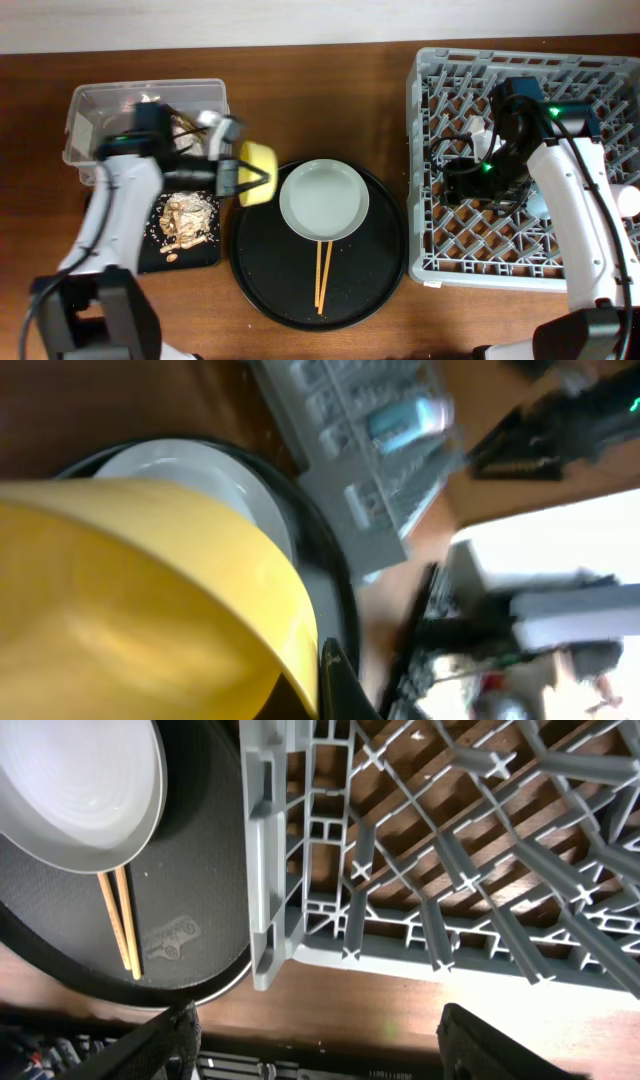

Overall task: Sort waste into correct bins and load items into the dishwasher rack
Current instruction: 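Set the empty yellow bowl onto the white plate with the left gripper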

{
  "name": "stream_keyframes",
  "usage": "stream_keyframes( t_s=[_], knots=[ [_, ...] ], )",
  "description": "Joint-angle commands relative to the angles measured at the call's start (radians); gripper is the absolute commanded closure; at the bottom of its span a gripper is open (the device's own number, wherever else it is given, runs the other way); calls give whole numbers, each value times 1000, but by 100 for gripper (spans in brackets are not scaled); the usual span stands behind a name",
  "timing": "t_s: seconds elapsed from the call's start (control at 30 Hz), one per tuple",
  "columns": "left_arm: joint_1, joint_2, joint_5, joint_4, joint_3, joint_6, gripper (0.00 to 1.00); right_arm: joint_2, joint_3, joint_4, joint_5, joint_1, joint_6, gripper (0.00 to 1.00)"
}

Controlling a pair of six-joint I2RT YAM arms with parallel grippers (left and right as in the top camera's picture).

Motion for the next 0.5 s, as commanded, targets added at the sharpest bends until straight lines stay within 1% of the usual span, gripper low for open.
stream_keyframes(
  t_s=[0.0,0.03,0.07,0.17,0.2,0.23,0.37,0.43,0.47],
  knots=[
    [-235,-19,-306,156,13,-222,100,-1,-7,-1,12,6,-10,22],
    [-283,-19,-367,190,13,-261,100,-1,-7,-1,12,6,-10,22],
    [-349,-16,-468,233,12,-309,100,-1,-7,-1,12,6,-10,22],
    [-527,8,-716,311,12,-400,100,-1,-7,-2,12,6,-10,22],
    [-561,23,-763,313,12,-428,100,-1,-7,-2,12,6,-10,22],
    [-583,39,-782,313,12,-449,100,-1,-7,-2,12,6,-10,22],
    [-648,155,-778,349,12,-470,100,-1,-7,-4,12,6,-10,22],
    [-651,179,-778,351,12,-472,99,-1,-7,-6,12,6,-10,22],
    [-650,181,-778,352,12,-472,94,-1,-7,-5,12,6,-10,21]
  ],
)
